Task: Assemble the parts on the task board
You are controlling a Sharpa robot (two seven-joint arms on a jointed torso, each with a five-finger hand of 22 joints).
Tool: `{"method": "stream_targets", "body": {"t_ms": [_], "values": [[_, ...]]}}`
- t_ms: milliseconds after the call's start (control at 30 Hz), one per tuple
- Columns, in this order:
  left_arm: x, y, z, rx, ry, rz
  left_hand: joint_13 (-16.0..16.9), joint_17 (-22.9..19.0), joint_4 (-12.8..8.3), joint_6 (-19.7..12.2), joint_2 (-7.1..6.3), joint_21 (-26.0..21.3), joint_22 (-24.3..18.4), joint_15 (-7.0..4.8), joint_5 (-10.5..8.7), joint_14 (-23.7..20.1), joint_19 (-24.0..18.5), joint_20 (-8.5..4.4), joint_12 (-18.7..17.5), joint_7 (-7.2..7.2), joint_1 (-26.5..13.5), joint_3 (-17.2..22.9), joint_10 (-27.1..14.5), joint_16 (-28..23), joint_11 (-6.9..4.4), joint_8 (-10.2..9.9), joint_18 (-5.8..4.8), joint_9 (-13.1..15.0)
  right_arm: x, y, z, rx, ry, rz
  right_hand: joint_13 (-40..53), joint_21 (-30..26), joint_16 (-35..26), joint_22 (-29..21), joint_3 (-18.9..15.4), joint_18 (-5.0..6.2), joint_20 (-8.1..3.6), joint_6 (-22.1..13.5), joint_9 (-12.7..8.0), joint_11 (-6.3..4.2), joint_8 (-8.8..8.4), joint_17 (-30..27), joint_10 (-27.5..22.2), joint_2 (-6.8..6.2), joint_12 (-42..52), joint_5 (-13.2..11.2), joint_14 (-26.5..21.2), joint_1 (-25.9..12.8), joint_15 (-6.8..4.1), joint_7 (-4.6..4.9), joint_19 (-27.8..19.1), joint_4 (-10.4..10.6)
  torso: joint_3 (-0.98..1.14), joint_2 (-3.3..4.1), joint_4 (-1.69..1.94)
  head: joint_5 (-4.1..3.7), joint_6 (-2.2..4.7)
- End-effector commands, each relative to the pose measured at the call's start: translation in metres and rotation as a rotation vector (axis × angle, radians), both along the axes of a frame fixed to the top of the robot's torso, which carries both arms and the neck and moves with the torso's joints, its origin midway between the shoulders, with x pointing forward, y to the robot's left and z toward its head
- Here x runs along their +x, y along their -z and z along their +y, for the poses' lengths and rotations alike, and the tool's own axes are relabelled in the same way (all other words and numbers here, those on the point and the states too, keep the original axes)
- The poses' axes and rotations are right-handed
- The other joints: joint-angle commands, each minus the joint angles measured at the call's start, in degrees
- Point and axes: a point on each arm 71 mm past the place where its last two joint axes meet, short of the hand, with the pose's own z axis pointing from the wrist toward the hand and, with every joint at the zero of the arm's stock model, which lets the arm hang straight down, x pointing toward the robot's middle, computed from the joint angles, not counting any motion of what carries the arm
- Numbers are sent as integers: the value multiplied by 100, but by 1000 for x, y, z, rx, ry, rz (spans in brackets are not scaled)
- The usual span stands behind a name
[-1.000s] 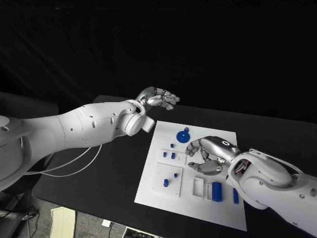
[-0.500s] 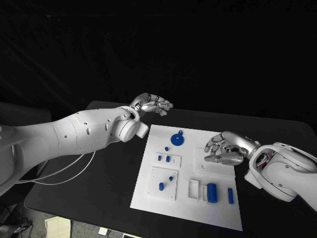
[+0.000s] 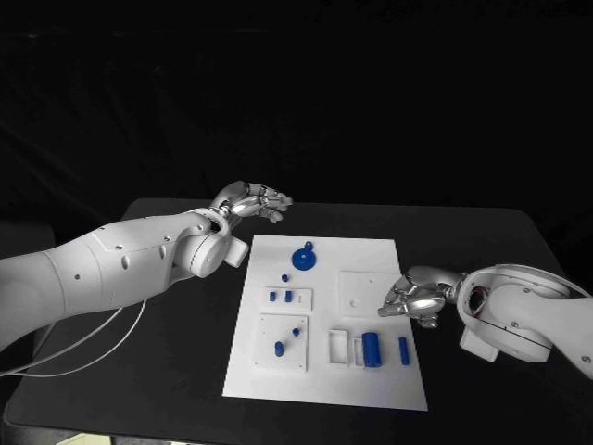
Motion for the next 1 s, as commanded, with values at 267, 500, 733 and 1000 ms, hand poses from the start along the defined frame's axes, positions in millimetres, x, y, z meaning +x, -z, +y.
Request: {"method": "stream_targets", "body": {"t_ms": [267,500,733,1000], "values": [[-5,9,-9,-35,29,14,-2,12,36,-42,-4,-25,10,14,8,32,38,13,-35,125,-86,-13,14,-31,30,30,58,-9,-16,27,0,-87,65,209,188,152,74,124,23,249,-104,35,137,-10,8,171,-52,68,174,-26,-9,-193,-30,31,-7,-109,40,-145,-93,-317,-168],[-9,18,-13,-44,30,34,-2,17,45,-46,1,-29,14,15,8,29,37,13,-37,126,-103,-20,13,-37,31,31,59,-10,-13,37,4,-138,91,169,232,218,88,119,37,249,-121,0,173,6,-30,235,-45,-6,208,-26,6,-266,-15,47,18,-187,53,-264,-117,-348,-246],[-15,23,-18,-46,50,48,-2,21,52,-50,6,-33,17,15,8,26,36,13,-39,126,-114,-25,12,-42,31,31,59,-11,-17,47,14,-146,73,180,258,269,97,112,68,249,-140,13,211,6,-41,285,-30,-84,227,-28,21,-371,-15,46,48,-164,54,-365,-116,-337,-302],[-20,27,-21,-48,61,63,-2,23,54,-52,9,-35,19,16,8,24,35,14,-41,127,-119,-28,12,-45,31,31,59,-11,-18,57,27,-182,27,187,282,305,91,101,87,249,-153,6,255,7,-65,336,-27,-225,233,-30,30,-549,-13,47,55,-55,33,-460,-101,-325,-408]]}}
